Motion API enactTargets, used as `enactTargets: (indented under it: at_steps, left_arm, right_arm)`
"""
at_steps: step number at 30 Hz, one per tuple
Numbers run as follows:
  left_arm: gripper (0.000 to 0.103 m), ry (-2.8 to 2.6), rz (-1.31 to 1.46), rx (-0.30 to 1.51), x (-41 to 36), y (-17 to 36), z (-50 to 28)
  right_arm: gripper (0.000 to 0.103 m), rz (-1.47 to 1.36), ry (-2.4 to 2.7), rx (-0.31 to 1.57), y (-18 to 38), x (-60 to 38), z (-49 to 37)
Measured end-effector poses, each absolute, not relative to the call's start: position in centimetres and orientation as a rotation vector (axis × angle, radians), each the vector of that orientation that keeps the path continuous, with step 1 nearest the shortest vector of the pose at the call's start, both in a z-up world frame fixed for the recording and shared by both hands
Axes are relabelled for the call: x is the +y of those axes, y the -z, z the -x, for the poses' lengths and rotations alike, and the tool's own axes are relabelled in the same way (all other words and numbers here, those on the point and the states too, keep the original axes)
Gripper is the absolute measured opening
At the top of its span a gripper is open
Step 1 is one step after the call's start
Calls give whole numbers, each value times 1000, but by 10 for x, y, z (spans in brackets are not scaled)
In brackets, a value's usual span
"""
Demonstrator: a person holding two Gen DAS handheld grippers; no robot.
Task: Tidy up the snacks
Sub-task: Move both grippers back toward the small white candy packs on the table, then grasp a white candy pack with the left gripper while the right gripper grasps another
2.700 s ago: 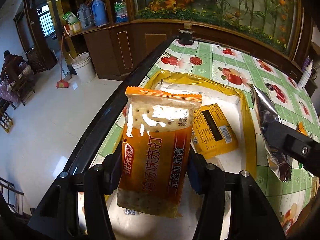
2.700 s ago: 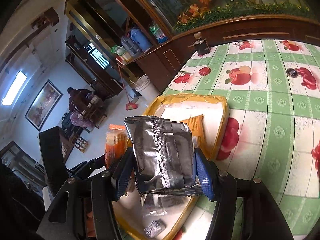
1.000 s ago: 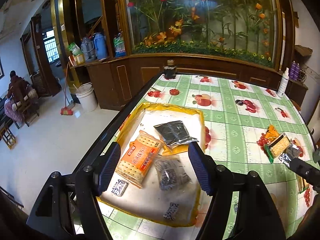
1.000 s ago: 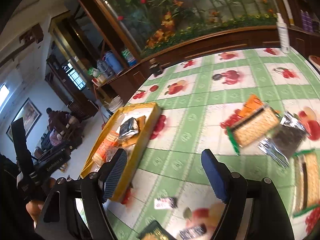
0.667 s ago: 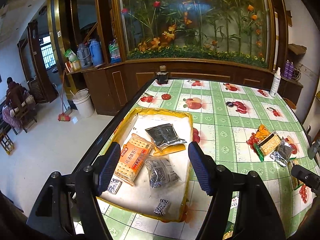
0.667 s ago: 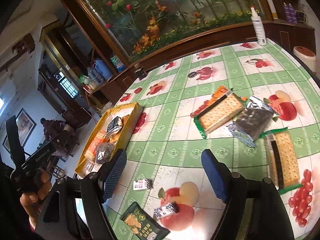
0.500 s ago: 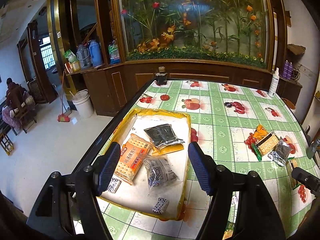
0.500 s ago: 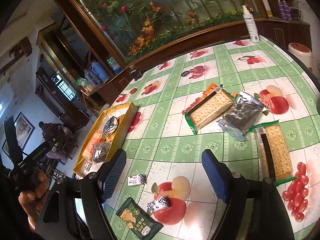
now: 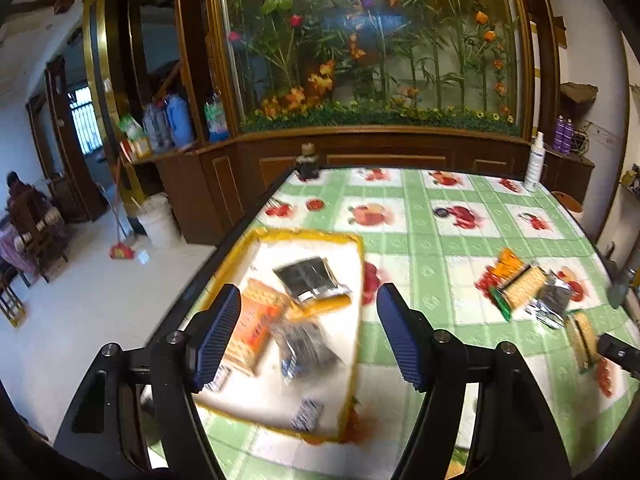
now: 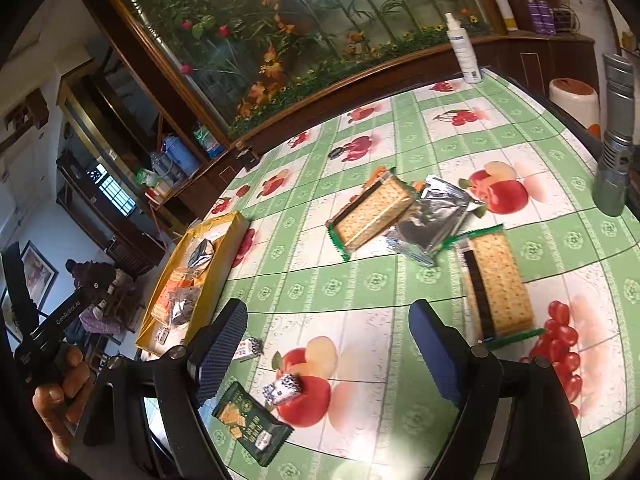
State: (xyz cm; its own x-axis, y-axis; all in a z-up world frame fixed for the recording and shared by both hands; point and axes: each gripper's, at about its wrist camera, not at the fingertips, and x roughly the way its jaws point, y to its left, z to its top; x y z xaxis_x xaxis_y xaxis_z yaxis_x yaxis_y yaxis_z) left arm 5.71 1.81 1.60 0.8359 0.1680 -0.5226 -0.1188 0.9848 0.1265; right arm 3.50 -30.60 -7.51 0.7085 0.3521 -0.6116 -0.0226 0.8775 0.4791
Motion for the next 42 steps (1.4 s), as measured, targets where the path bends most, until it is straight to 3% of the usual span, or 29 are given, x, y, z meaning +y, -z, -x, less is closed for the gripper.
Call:
enactTargets:
  at_steps: [6,13,21,27,32,35,42]
  left_arm:
    - [71,-145,-9,592,35,-12,-64]
    - [71,121,-40,735,-1,37,-57]
    - [71,287,-264,794,-57,75,-49]
    - [71,343,-331,861,-66,96,-56]
    - [71,402,-296,904,-60,105,-63]
    - [71,445,-242,943,-55,109,-73]
    - [70,503,-226,986,-56,119,-82]
  right_arm:
    - [86,-448,-160,747,72,-329,-28]
    - [87,-343,-41,795,83,-351,-19]
    - [87,-309,-25,859,106,-358,-15]
    - [87,-312,-304,880,110,-288,-17]
    - [83,-98,-405,907,114,-217,-22]
    - [80,-30,-411,918,119,-198,-25]
    - [54,-2,-442,964,130,-181,-36]
